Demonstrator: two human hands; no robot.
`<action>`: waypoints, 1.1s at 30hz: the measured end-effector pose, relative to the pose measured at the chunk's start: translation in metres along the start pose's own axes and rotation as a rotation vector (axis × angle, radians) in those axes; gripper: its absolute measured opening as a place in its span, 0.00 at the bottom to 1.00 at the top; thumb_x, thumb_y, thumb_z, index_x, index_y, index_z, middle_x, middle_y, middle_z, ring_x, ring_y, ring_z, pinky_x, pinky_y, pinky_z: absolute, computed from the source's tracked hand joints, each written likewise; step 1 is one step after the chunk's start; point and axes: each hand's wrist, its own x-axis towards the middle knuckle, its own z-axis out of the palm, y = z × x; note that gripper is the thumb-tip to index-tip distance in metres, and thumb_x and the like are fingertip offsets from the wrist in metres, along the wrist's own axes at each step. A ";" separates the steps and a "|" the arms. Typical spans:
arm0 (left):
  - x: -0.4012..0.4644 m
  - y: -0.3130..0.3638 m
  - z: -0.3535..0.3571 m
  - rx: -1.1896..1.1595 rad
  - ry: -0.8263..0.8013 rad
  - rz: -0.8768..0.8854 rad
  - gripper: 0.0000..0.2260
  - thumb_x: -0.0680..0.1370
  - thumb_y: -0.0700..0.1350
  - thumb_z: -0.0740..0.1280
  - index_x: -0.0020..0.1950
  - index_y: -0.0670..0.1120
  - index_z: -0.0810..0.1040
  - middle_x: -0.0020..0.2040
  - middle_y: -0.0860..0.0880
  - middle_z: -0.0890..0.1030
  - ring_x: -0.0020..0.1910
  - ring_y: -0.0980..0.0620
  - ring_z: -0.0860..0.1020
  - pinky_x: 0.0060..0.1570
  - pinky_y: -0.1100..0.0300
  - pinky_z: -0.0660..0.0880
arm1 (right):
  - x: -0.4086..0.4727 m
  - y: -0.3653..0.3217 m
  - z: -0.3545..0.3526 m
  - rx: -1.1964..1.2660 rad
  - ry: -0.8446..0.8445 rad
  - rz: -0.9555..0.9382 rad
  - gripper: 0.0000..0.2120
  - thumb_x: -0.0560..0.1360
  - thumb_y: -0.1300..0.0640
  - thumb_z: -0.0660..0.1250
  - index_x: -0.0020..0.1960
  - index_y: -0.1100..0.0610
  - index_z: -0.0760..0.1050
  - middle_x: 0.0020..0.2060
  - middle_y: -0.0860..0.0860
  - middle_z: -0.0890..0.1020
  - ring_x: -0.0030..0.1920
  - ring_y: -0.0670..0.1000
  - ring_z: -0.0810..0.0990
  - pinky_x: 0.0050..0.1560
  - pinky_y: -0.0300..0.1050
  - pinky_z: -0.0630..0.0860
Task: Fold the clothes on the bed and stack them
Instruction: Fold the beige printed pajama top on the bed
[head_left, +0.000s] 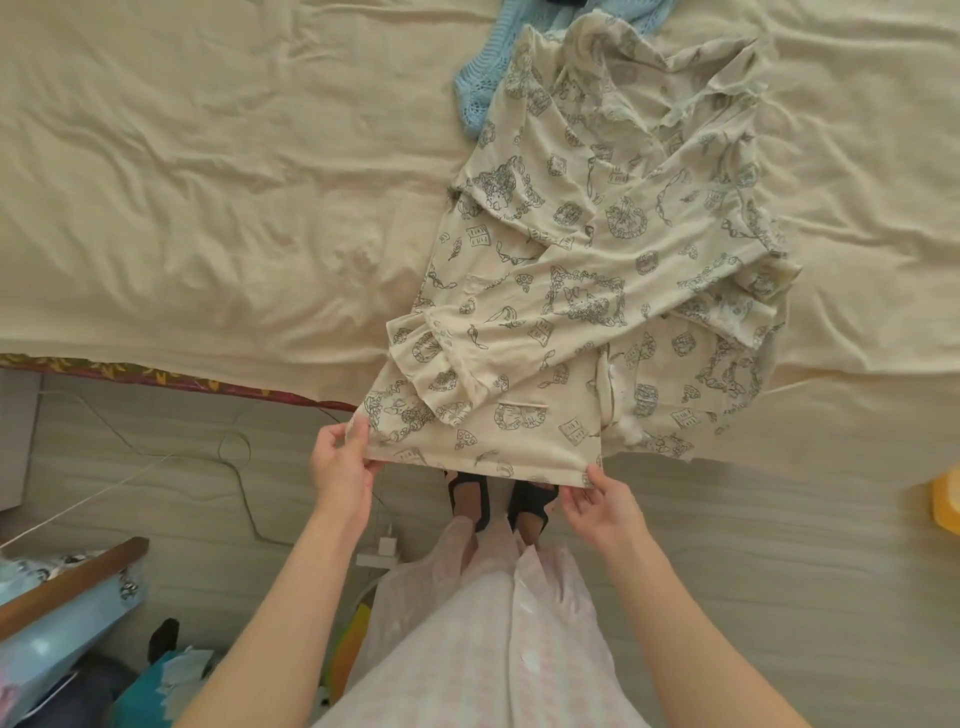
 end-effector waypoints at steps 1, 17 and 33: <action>0.001 -0.006 -0.003 0.123 0.053 0.005 0.06 0.80 0.42 0.63 0.43 0.44 0.70 0.46 0.44 0.79 0.43 0.50 0.79 0.43 0.55 0.77 | 0.003 0.001 -0.001 -0.086 0.034 -0.011 0.04 0.80 0.63 0.60 0.51 0.61 0.73 0.45 0.55 0.78 0.46 0.51 0.77 0.45 0.43 0.75; -0.041 -0.073 0.098 0.689 -0.024 0.081 0.09 0.78 0.35 0.60 0.55 0.46 0.73 0.55 0.48 0.75 0.48 0.55 0.73 0.47 0.64 0.69 | 0.032 -0.079 -0.057 -0.333 0.144 -0.149 0.18 0.81 0.64 0.54 0.70 0.65 0.64 0.66 0.61 0.72 0.66 0.57 0.72 0.62 0.51 0.70; -0.085 -0.152 0.180 0.623 -0.242 0.122 0.06 0.77 0.48 0.67 0.47 0.47 0.76 0.47 0.47 0.81 0.47 0.50 0.78 0.50 0.56 0.74 | 0.077 -0.132 -0.118 -0.125 -0.044 0.039 0.20 0.82 0.56 0.54 0.71 0.65 0.63 0.68 0.60 0.70 0.69 0.56 0.68 0.66 0.49 0.67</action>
